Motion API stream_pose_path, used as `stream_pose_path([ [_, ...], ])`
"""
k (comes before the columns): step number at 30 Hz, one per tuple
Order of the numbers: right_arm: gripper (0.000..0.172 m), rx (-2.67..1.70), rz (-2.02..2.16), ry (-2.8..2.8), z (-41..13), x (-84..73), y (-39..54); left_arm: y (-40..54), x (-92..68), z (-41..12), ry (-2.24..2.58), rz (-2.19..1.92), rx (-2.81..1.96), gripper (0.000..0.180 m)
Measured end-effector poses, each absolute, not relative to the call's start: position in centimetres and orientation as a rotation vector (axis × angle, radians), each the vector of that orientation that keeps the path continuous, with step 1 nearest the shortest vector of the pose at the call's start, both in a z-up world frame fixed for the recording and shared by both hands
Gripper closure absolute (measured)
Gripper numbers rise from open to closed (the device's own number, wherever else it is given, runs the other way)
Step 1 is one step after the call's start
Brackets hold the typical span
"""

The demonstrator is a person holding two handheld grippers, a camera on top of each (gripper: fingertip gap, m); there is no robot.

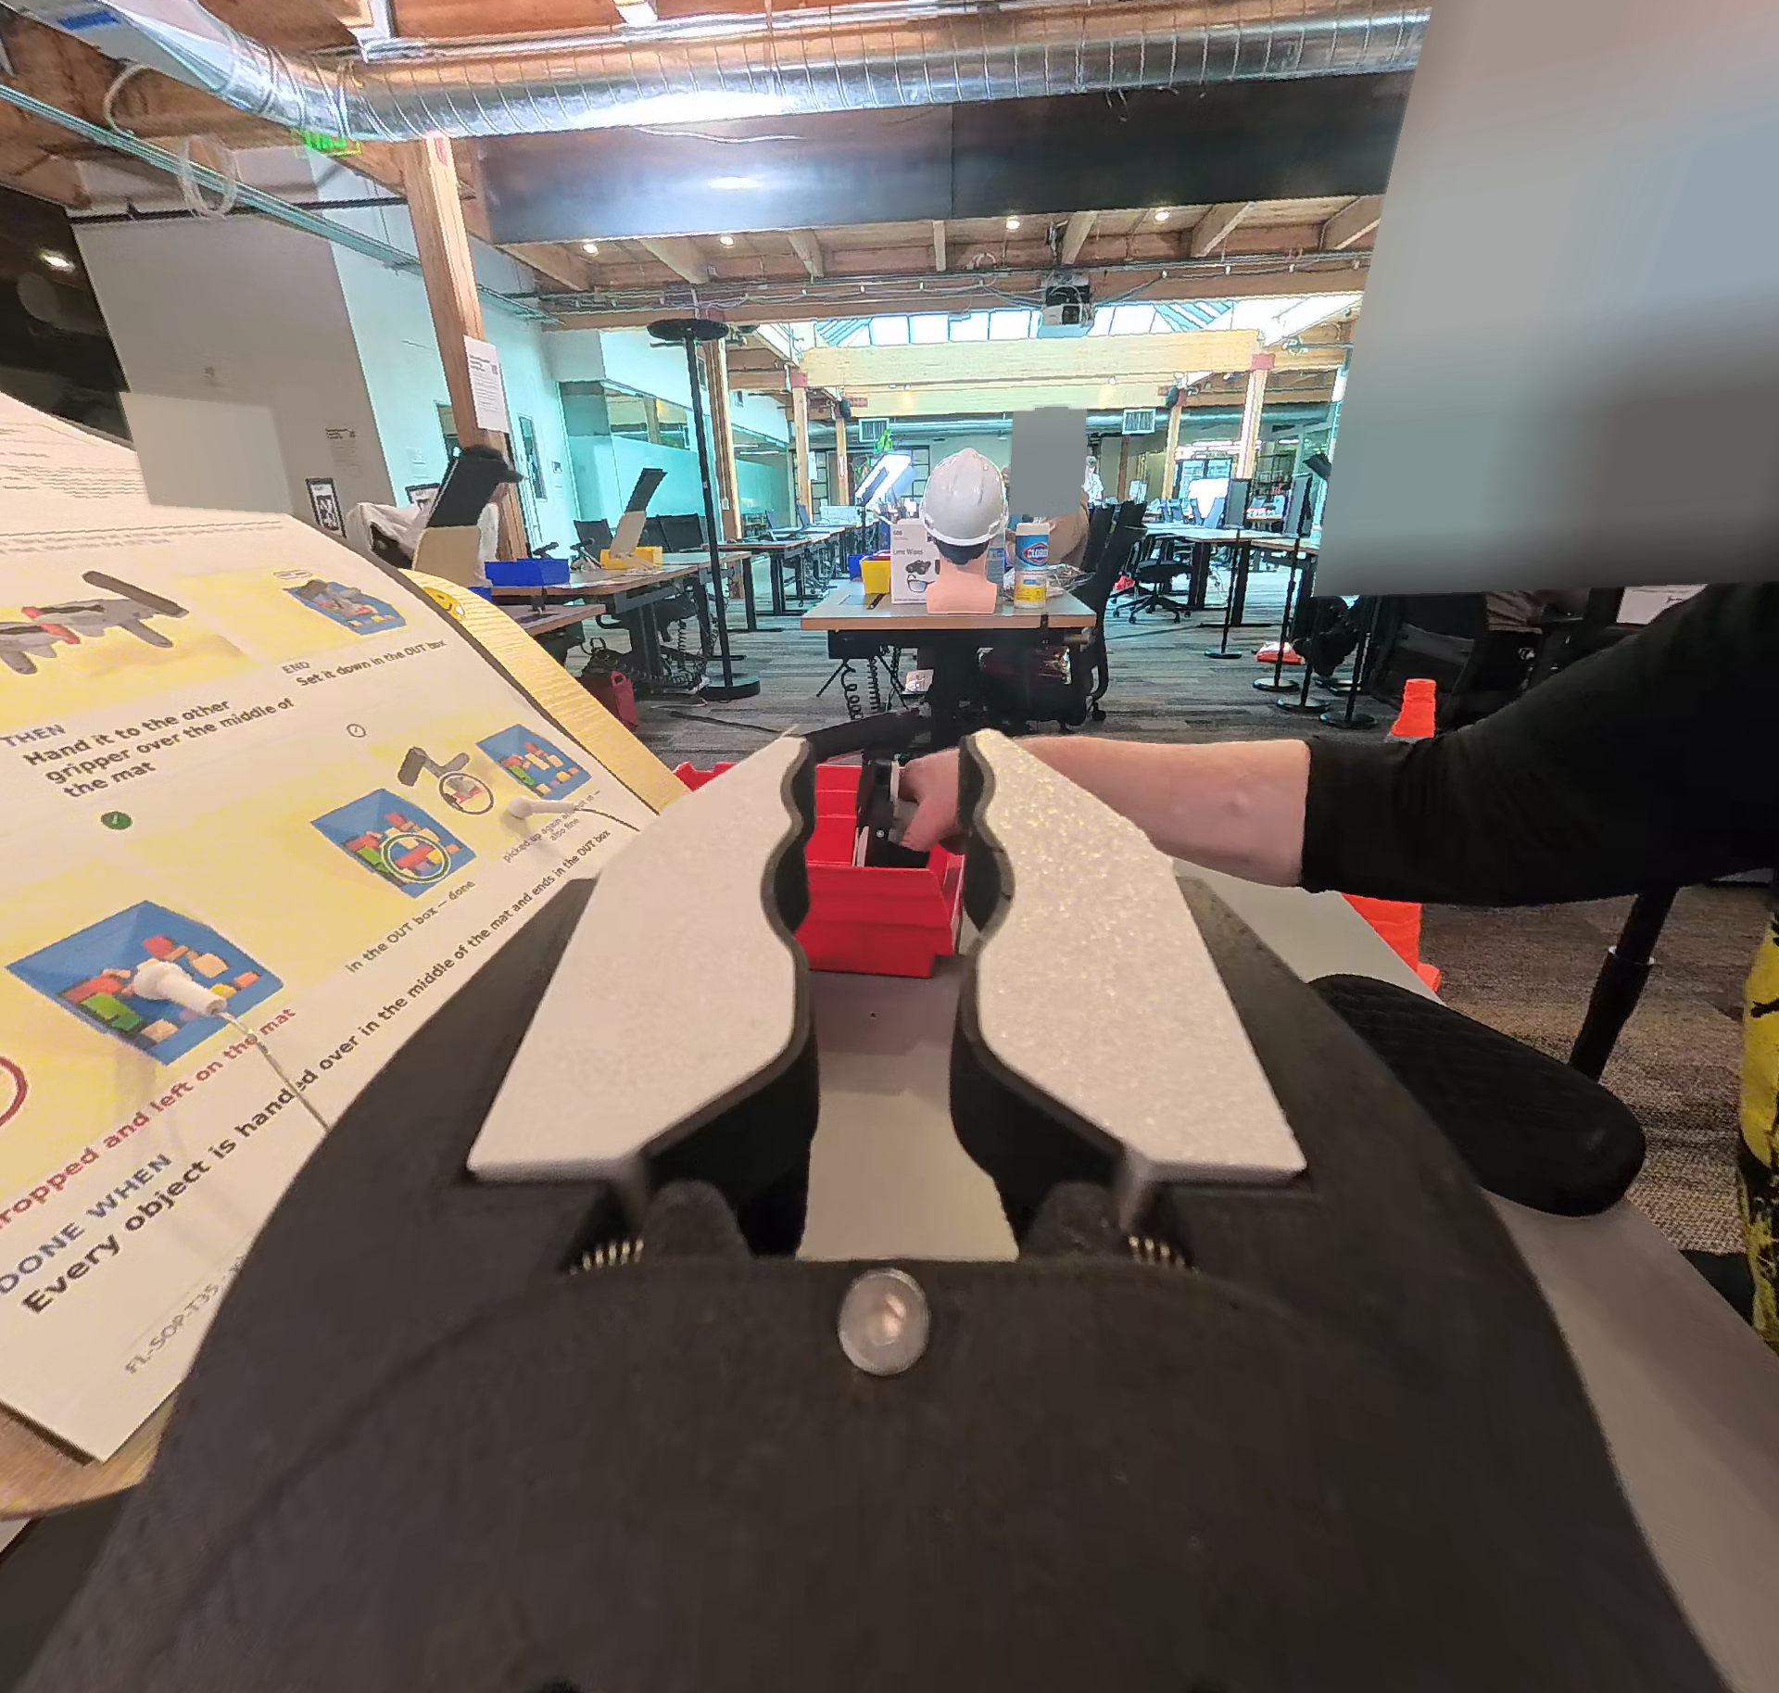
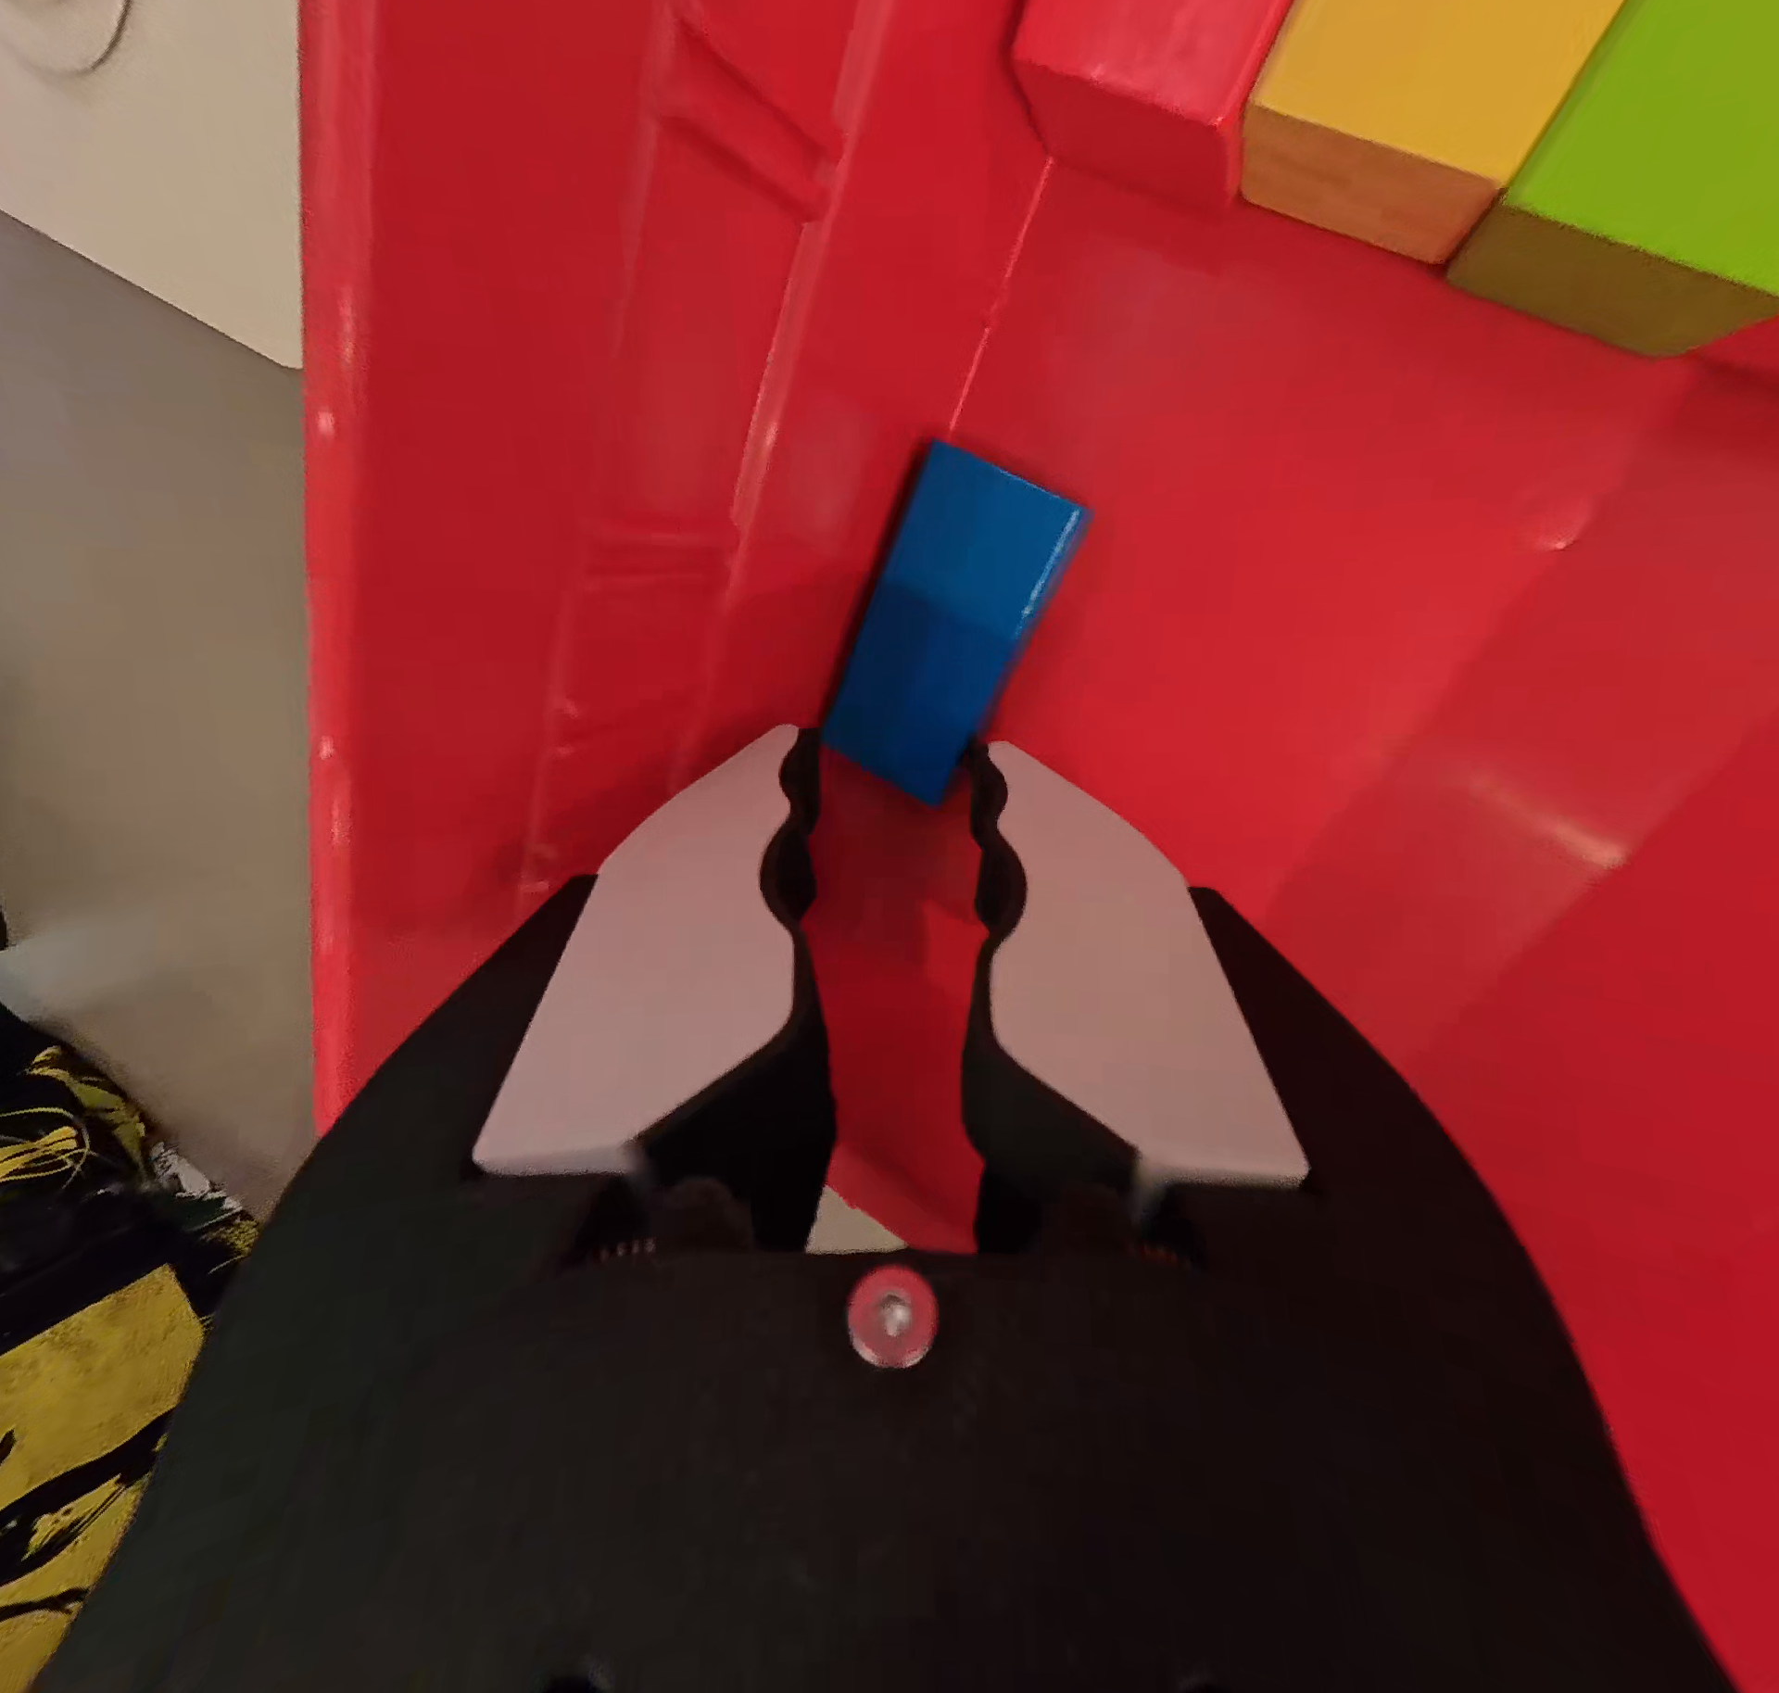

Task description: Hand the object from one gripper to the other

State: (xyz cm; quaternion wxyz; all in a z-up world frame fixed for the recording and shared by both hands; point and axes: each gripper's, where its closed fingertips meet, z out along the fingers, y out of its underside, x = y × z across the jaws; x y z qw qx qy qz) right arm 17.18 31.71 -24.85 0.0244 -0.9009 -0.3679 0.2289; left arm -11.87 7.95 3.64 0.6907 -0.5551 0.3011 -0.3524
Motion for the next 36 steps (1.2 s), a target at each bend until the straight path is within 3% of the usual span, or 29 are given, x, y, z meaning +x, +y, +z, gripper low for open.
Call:
stream_pose_path([
  [6, 0.132, -2.673, 0.589, -1.065, -21.5, 18.6, 33.2, 8.7, -13.3, 3.0, 0.666, -0.679, -1.327, 0.147],
  [9, 0.135, -2.523, 0.494, -1.056, -17.8, 18.4, 33.2, 9.6, -17.6, 2.0, 0.601, -0.452, -1.491, 0.141],
  [13, 0.139, -2.352, 0.437, -1.107, -13.8, 16.8, 31.3, 10.9, -28.7, -2.7, 0.357, 0.112, -1.864, 0.141],
  [16, 0.137, -2.277, 0.434, -1.158, -12.1, 15.3, 29.6, 10.1, -35.0, -7.4, 0.189, 0.277, -2.137, 0.141],
  [21, 0.138, -2.179, 0.482, -1.257, -10.9, 13.0, 26.5, 8.6, -37.5, -14.4, 0.280, 0.242, -2.437, 0.132],
  [24, 0.138, -2.168, 0.486, -1.305, -11.1, 12.5, 25.0, 6.9, -36.3, -17.2, 0.378, 0.139, -2.575, 0.136],
  [36, 0.138, -2.113, 0.487, -1.383, -11.4, 11.2, 21.8, 2.8, -34.2, -26.8, 0.129, 0.110, -2.954, 0.133],
])
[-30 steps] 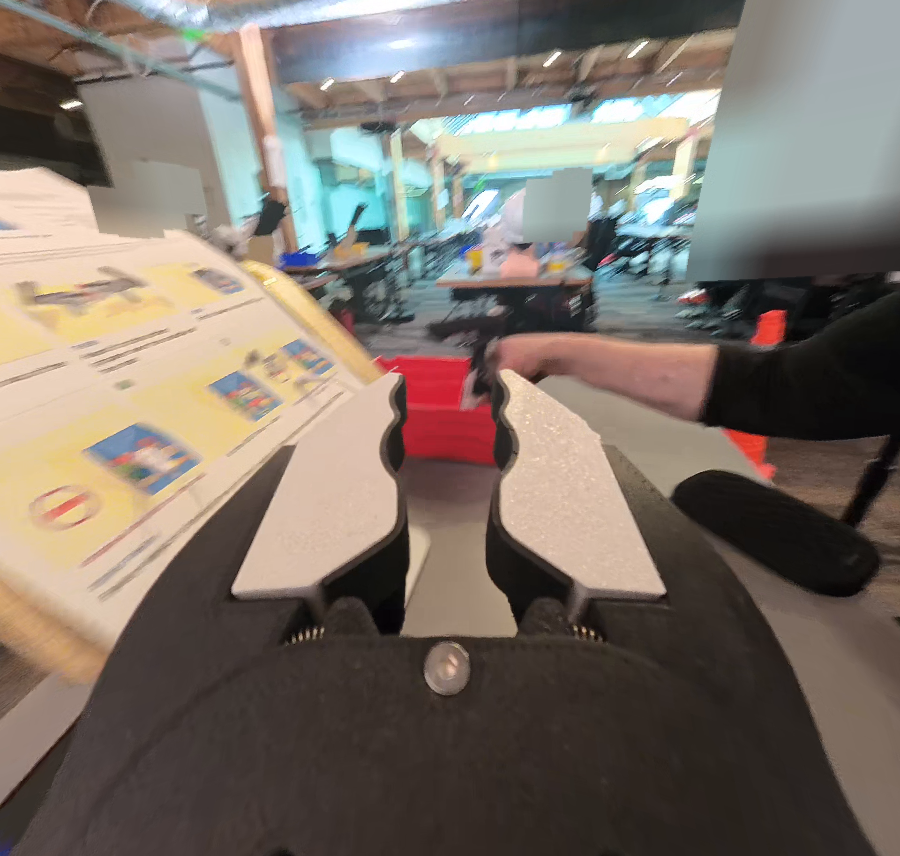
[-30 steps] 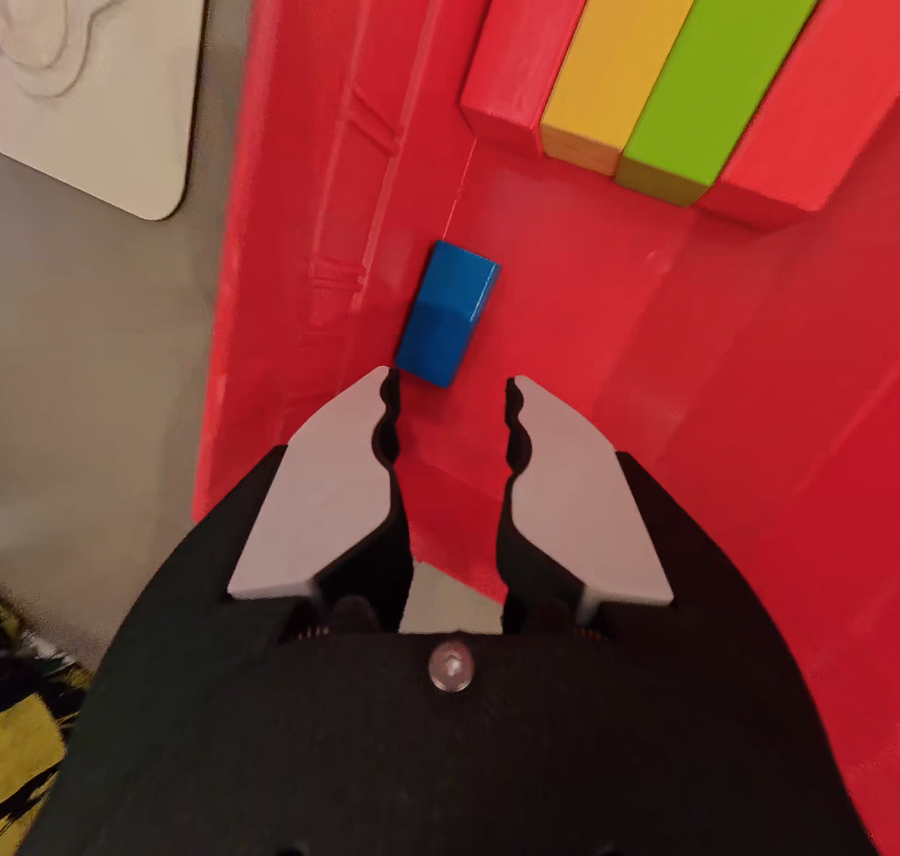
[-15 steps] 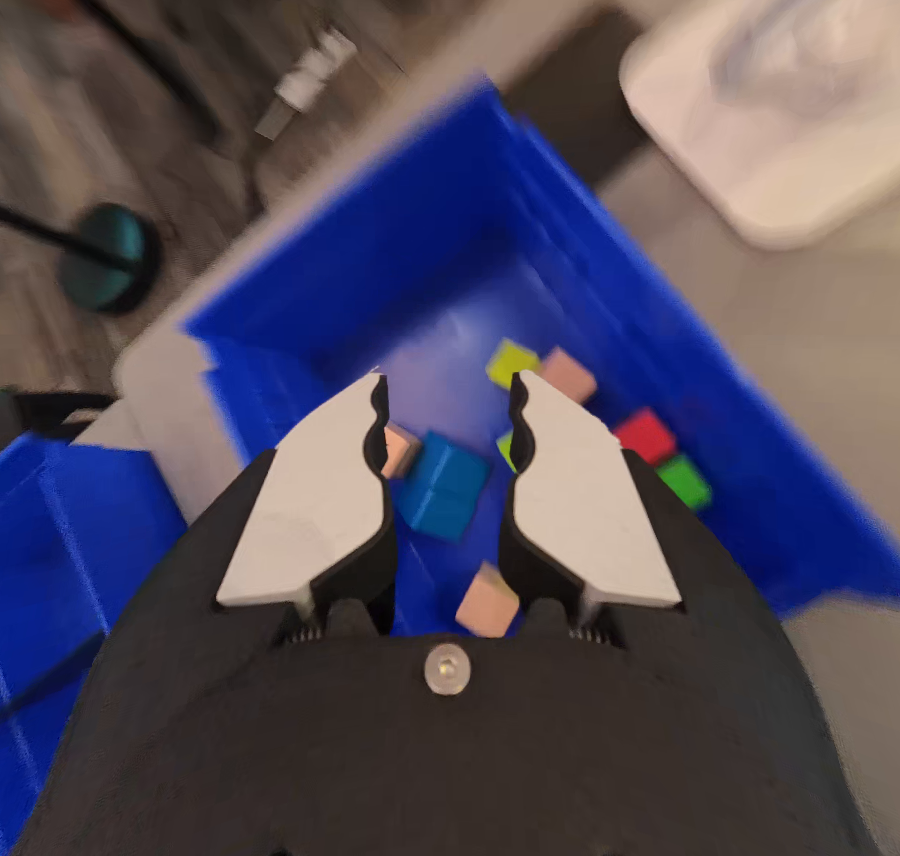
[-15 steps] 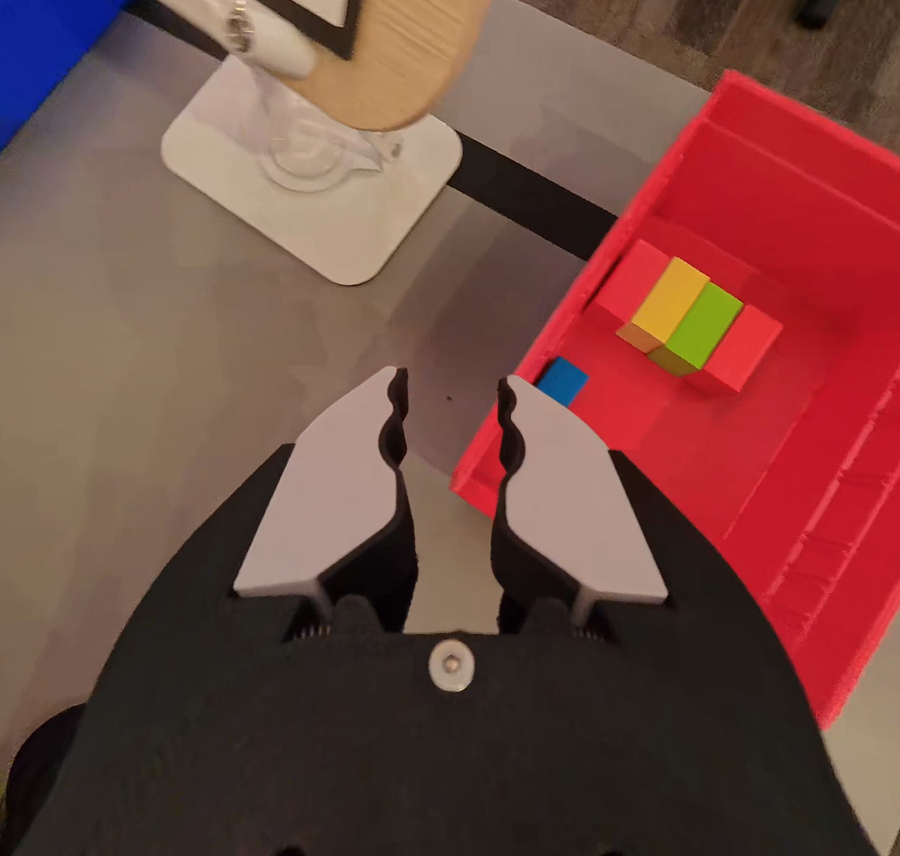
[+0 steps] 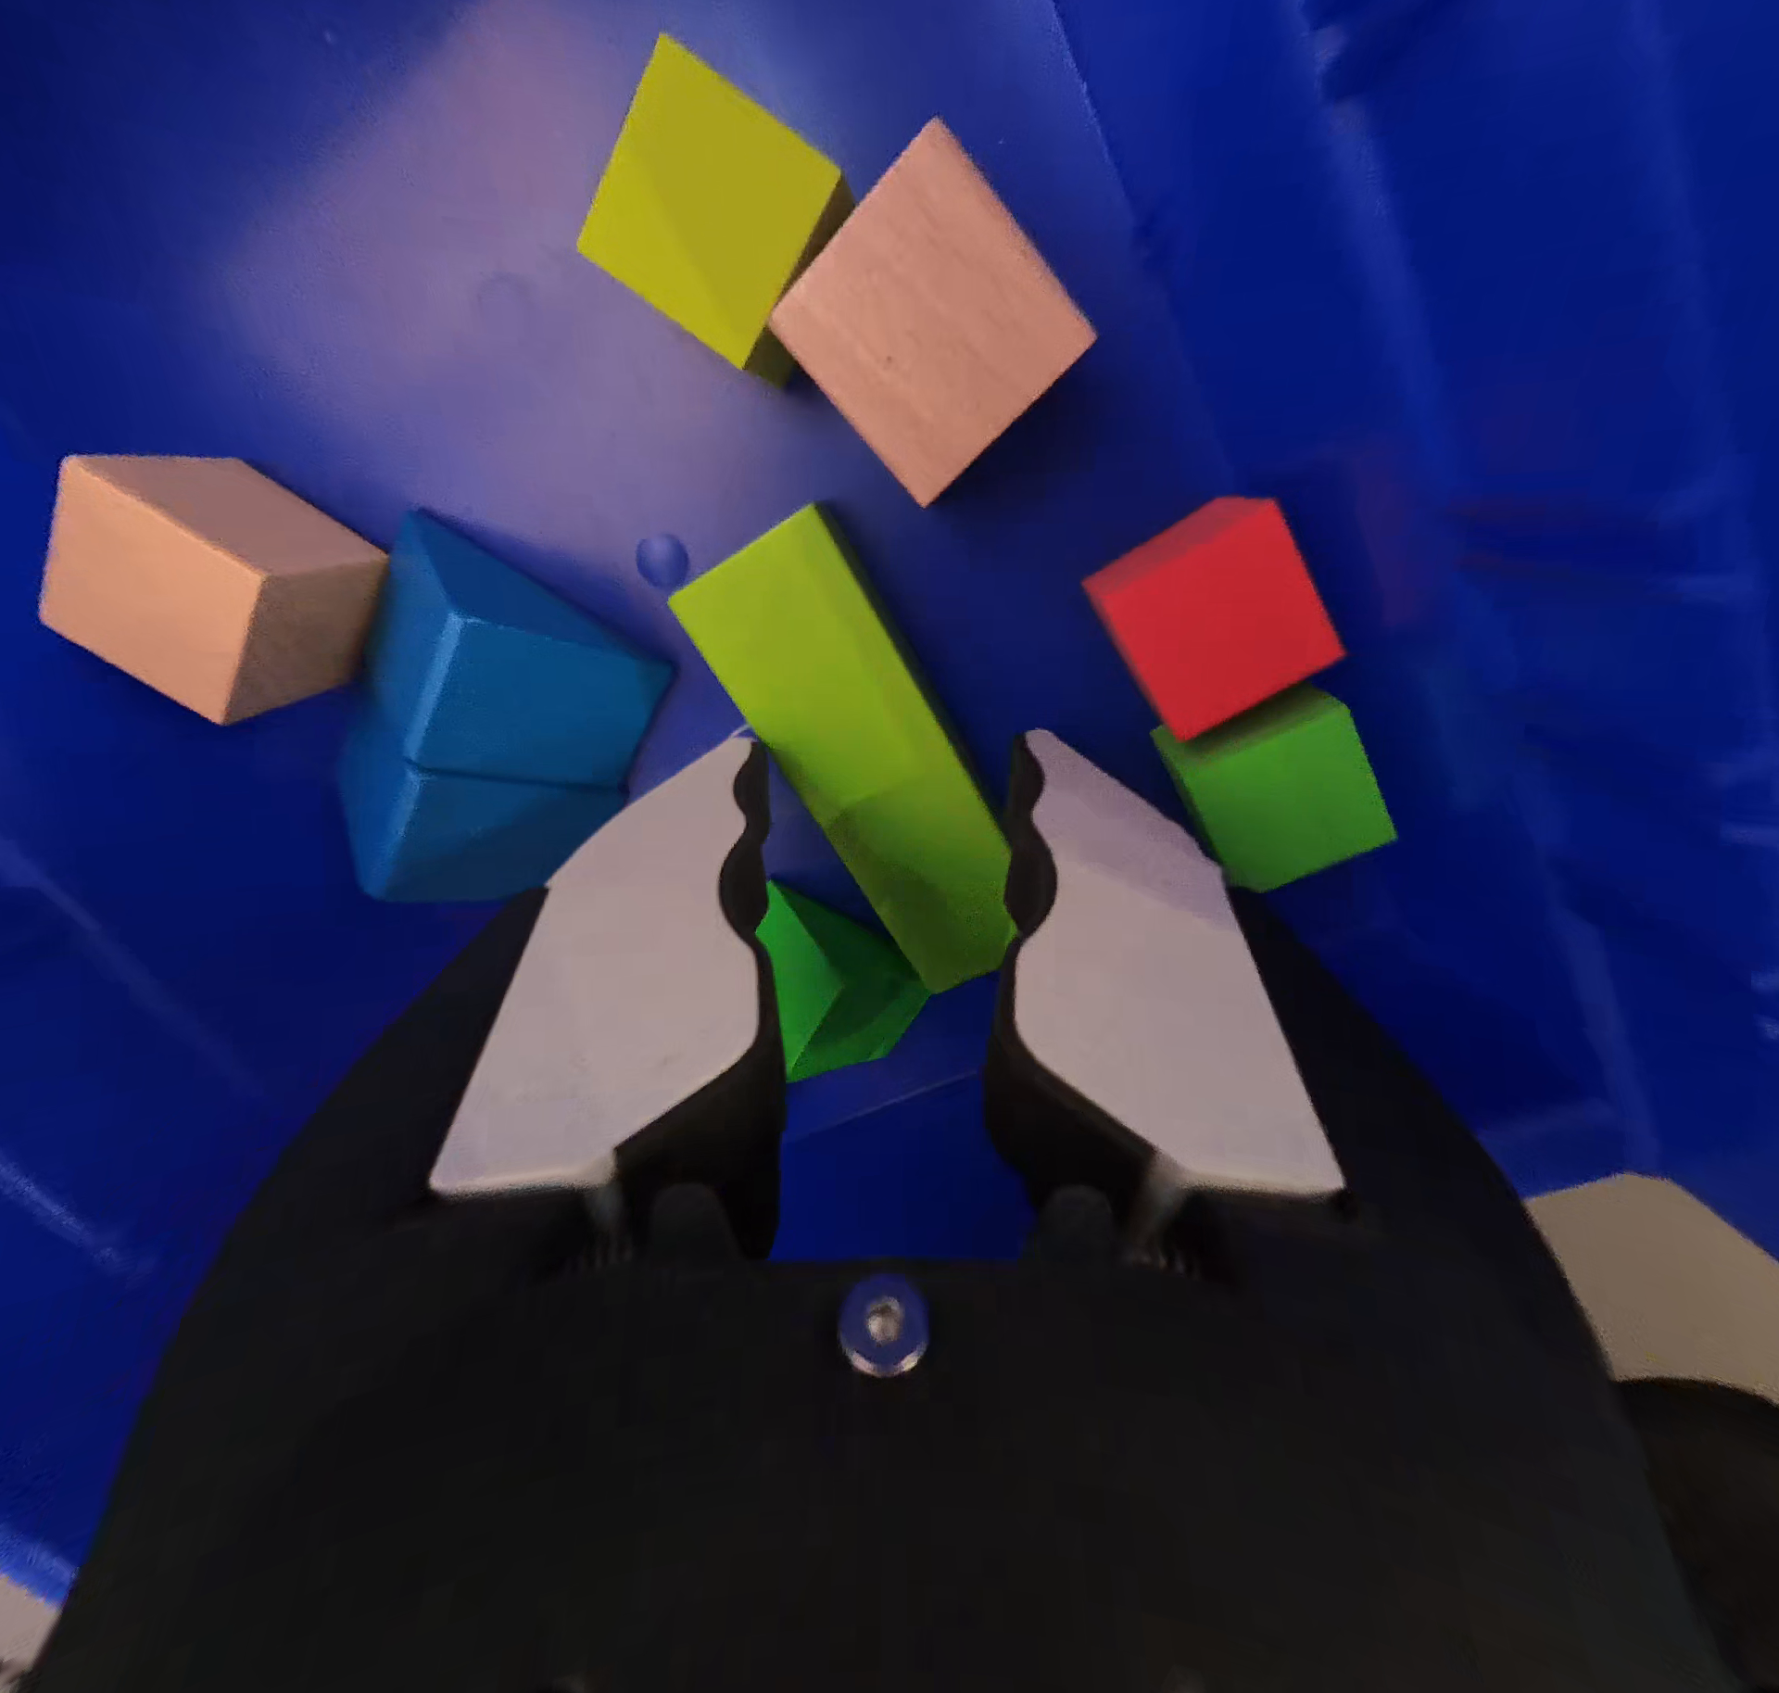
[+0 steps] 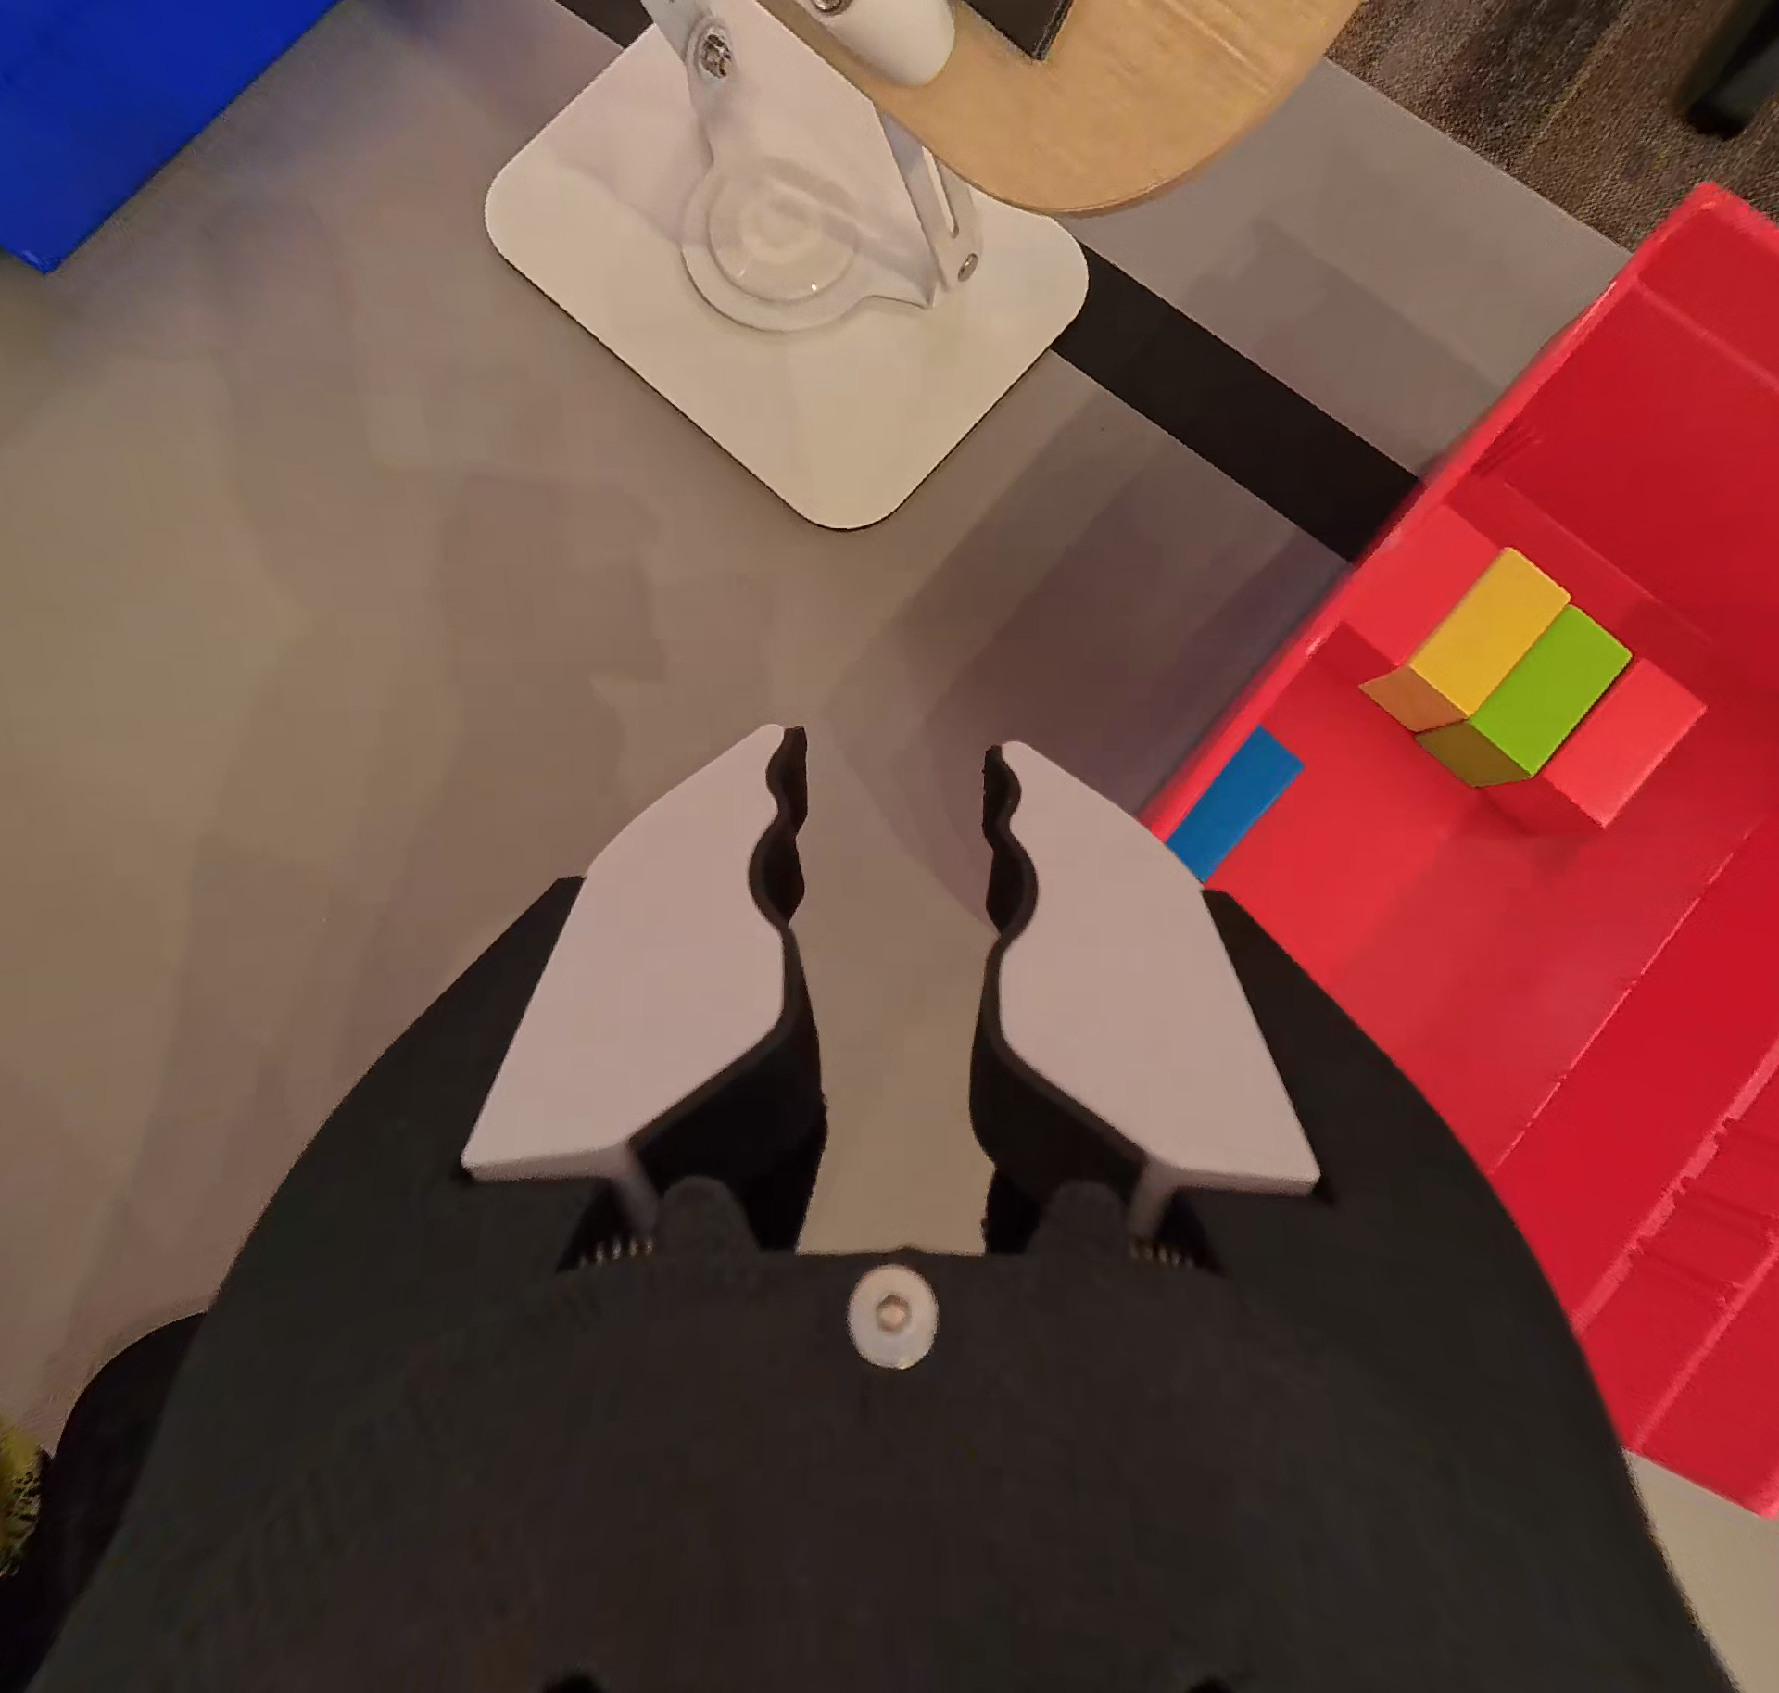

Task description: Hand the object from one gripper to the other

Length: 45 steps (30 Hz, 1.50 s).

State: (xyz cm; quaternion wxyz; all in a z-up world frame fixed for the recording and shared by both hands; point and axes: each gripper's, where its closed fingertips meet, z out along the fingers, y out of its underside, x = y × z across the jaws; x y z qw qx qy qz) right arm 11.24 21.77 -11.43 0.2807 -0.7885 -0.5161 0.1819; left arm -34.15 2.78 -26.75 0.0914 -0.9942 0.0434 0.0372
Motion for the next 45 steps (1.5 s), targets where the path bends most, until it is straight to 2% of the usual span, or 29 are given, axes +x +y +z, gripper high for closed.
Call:
stream_pose_path([
  [2, 0.138, -2.102, 0.491, -1.391, -11.3, 11.3, 21.4, 2.9, -34.1, -26.7, 0.101, 0.104, -2.940, 0.140],
  [8, 0.139, -2.028, 0.548, -1.385, -9.9, 11.0, 20.1, 3.6, -34.4, -26.4, 0.111, 0.145, -2.852, 0.145],
  [16, 0.136, -1.821, 0.764, -1.448, -7.1, 6.1, 15.5, 4.3, -35.0, -20.5, 0.030, 0.029, -2.499, 0.145],
  [21, 0.131, -1.560, 1.133, -1.501, -4.1, -1.0, 9.4, 5.2, -29.2, -12.9, 0.223, -0.253, -2.109, 0.146],
  [26, 0.108, -1.342, 1.425, -1.503, -2.3, -7.8, 4.6, 3.8, -17.9, -4.3, 0.554, -0.557, -1.653, 0.146],
  [30, 0.107, -1.210, 1.580, -1.478, -1.1, -9.9, 2.9, 2.5, -11.2, -2.0, 0.724, -0.704, -1.512, 0.146],
  [37, 0.125, -1.142, 1.659, -1.473, -0.5, -8.6, 1.6, 2.6, -6.3, -2.2, 0.814, -0.775, -1.475, 0.146],
  [39, 0.136, -1.136, 1.677, -1.448, -0.4, -7.8, 2.0, 2.7, -5.3, -2.2, 0.827, -0.789, -1.470, 0.146],
  [45, 0.138, -1.140, 1.680, -1.377, -0.1, -5.1, 3.2, 3.7, -2.7, -2.2, 0.839, -0.835, -1.458, 0.146],
])
